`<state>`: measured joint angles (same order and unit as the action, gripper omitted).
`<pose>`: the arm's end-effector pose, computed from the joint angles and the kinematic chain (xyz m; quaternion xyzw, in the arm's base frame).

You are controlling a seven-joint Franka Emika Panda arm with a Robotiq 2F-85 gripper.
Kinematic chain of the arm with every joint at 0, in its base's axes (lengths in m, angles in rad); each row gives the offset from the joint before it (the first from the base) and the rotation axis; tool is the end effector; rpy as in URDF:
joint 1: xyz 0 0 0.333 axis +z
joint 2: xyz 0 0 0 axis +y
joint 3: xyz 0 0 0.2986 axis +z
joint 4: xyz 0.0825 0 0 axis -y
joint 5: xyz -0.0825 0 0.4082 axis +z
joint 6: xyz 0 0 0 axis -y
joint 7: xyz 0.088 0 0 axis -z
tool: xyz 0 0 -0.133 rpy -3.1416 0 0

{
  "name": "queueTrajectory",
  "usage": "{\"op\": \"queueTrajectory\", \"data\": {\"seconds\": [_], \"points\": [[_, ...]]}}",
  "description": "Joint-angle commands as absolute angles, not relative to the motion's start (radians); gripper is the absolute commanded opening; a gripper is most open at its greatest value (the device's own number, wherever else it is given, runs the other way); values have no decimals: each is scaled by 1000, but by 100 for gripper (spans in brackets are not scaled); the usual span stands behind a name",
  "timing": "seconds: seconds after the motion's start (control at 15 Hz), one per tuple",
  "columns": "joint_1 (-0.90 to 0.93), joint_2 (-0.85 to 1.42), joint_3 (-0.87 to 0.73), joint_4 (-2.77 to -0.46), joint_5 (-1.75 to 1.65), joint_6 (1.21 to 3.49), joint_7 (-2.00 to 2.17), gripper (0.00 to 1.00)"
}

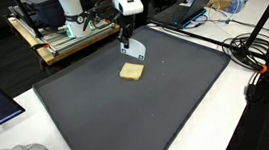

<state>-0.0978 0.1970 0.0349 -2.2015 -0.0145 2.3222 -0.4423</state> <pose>0.5528 -0.0350 0.2256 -0.9804 -0.1933 0.0373 0.0079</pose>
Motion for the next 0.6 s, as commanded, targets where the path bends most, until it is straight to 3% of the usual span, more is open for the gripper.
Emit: {"op": "queueTrajectory", "data": {"seconds": [0.0,0.53], "points": [[-131,190,37,-2263,77,2382,-610,1],[-139,204,28,-2277,134,2399,-680,4]]}}
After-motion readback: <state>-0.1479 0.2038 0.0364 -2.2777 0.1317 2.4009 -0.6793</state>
